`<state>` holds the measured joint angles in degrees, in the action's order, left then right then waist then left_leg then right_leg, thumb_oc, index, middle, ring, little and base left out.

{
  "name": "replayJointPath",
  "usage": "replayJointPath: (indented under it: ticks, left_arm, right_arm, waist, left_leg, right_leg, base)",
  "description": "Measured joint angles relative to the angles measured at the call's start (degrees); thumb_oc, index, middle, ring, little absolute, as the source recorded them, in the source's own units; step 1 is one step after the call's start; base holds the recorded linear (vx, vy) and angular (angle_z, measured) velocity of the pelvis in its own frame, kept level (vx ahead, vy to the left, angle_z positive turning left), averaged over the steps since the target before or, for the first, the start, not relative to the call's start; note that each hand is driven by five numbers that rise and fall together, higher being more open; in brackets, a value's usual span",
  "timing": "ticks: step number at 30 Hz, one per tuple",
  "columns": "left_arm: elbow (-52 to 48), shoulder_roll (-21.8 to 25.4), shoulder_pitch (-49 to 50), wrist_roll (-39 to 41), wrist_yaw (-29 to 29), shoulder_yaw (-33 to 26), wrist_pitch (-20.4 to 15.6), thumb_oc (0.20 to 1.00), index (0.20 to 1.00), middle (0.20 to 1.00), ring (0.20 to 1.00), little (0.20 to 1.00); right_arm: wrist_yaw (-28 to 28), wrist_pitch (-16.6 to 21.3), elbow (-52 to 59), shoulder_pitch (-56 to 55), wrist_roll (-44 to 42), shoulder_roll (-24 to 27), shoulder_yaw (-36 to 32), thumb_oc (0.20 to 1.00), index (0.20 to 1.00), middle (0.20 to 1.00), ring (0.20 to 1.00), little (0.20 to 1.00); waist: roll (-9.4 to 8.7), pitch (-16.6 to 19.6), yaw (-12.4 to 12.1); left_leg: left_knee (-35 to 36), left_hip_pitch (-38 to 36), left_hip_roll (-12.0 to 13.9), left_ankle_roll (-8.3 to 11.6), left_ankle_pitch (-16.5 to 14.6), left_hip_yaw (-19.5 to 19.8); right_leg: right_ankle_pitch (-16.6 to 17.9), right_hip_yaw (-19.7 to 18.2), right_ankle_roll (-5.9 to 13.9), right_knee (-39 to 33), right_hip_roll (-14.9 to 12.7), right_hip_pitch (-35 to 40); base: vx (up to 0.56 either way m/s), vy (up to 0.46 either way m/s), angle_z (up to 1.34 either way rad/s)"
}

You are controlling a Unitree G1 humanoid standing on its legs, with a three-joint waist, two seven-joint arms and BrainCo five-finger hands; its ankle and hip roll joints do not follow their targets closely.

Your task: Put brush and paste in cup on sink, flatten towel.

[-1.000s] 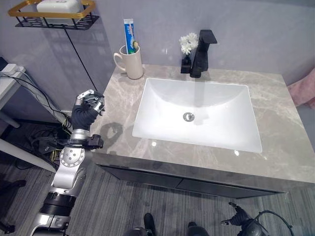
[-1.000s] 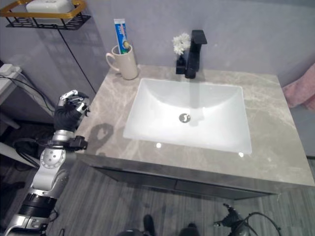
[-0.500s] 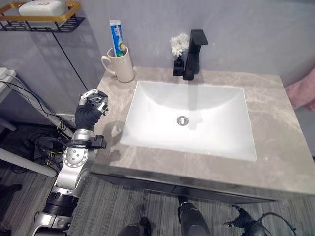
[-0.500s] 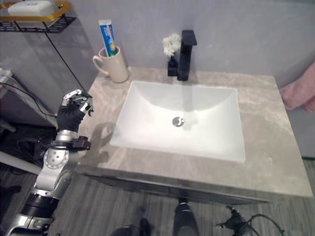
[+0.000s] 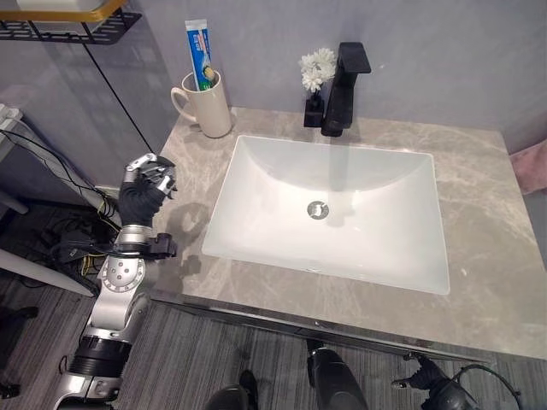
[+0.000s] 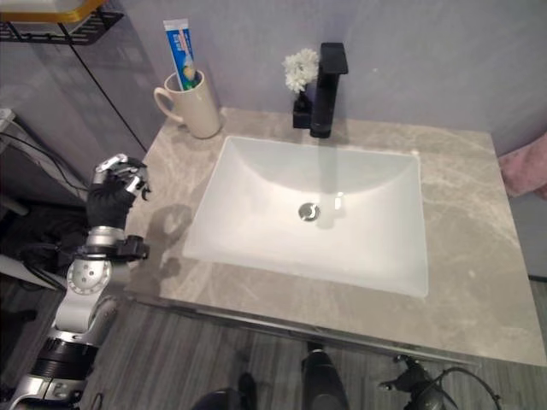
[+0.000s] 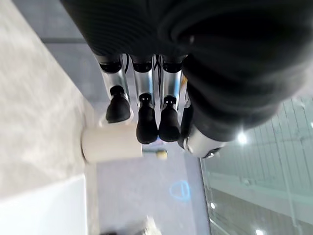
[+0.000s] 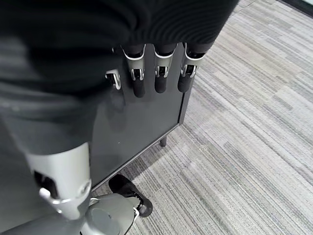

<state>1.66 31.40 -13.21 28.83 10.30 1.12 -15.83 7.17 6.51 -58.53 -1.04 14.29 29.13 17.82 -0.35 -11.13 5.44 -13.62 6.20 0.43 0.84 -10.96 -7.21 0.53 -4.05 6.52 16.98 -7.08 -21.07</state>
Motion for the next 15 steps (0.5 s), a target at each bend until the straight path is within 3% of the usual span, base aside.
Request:
replayJointPath:
  ticks: [7, 15]
  left_arm:
    - [2.6, 2.3, -0.4, 0.0, 0.7, -0.8, 1.1, 0.2, 0.2, 0.2, 0.2, 0.2]
    - [9.9, 4.8, -7.5, 0.1, 0.8, 2.8, 1.9, 0.2, 0.2, 0.2, 0.2, 0.2]
  right_arm:
    - [-1.3, 0.0, 3.7, 0.3, 0.3, 0.7, 2.2, 1.0, 1.0, 1.0, 1.0, 1.0]
    - [-2.4, 0.0, 3.7, 0.9, 1.2, 1.5, 3.9, 1.0, 1.0, 1.0, 1.0, 1.0]
  waist:
    - [0.64, 0.5, 0.0]
    - [0.78, 0.6, 0.4]
  left_leg:
    - [1.3, 1.6, 0.0, -0.31, 0.7, -1.0]
    - [7.4, 2.1, -0.1, 0.06, 4.2, -0.9]
  right_leg:
    - [2.6, -0.4, 0.37, -4.0, 0.0, -0.7]
    - [6.0, 0.0, 0.17, -10.5, 0.2, -1.0]
  base:
    - [0.01, 0.001, -0.06]
    - [0.01, -0.007, 0.0]
